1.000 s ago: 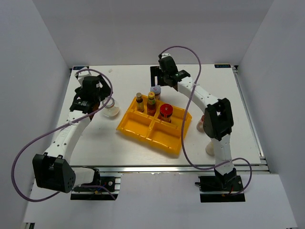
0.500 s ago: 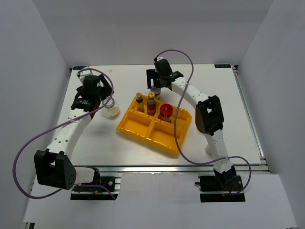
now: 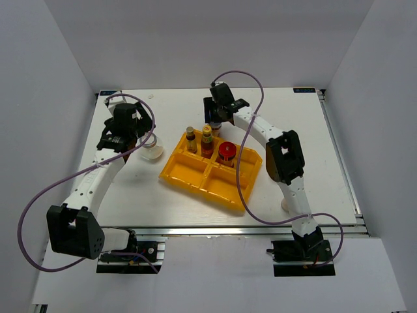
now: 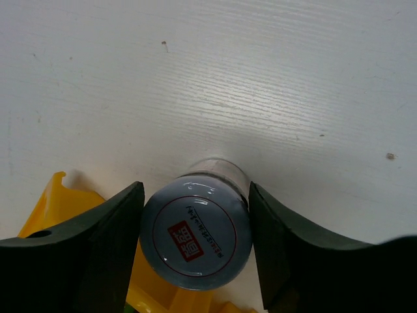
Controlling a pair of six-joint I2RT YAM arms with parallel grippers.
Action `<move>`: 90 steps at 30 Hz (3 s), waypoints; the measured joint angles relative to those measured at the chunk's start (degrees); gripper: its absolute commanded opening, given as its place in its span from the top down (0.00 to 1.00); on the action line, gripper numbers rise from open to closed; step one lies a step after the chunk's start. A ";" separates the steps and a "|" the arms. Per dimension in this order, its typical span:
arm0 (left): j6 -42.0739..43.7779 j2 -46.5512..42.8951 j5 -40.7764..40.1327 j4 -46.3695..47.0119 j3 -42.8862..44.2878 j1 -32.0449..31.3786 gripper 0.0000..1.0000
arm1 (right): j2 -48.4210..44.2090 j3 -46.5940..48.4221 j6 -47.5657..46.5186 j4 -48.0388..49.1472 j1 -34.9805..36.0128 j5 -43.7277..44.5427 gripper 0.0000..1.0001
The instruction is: Organize the condiment bottles
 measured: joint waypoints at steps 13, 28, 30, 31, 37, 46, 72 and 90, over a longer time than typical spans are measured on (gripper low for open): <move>-0.02 -0.87 -0.09 -0.17 -0.07 0.04 0.02 | -2.12 -2.60 -1.57 1.55 -0.46 1.84 0.91; -0.68 -4.76 1.09 0.02 -3.37 0.04 0.02 | -37.90 -29.11 -5.53 7.19 -3.41 8.24 0.95; -0.72 -5.33 1.40 0.04 -4.22 0.04 0.02 | -43.56 -34.53 -5.16 7.82 -3.39 9.14 0.96; -0.79 -5.66 1.57 0.02 -4.63 0.04 0.02 | -46.03 -37.31 -4.72 8.22 -3.37 9.31 0.96; -0.90 -6.95 3.32 0.33 -6.12 0.04 0.02 | -59.54 -52.89 -2.03 6.82 -3.34 8.22 0.98; -0.85 -7.52 5.79 0.85 -7.80 0.04 0.02 | -64.50 -61.77 -0.50 7.98 -3.37 1.57 0.98; -0.02 -9.38 6.12 1.55 -10.32 0.04 0.02 | -55.84 -72.13 0.59 24.02 -3.34 -2.67 0.84; -0.24 -5.27 6.08 1.20 -10.54 0.04 0.02 | -55.17 -73.72 1.05 26.12 -3.04 -3.13 0.23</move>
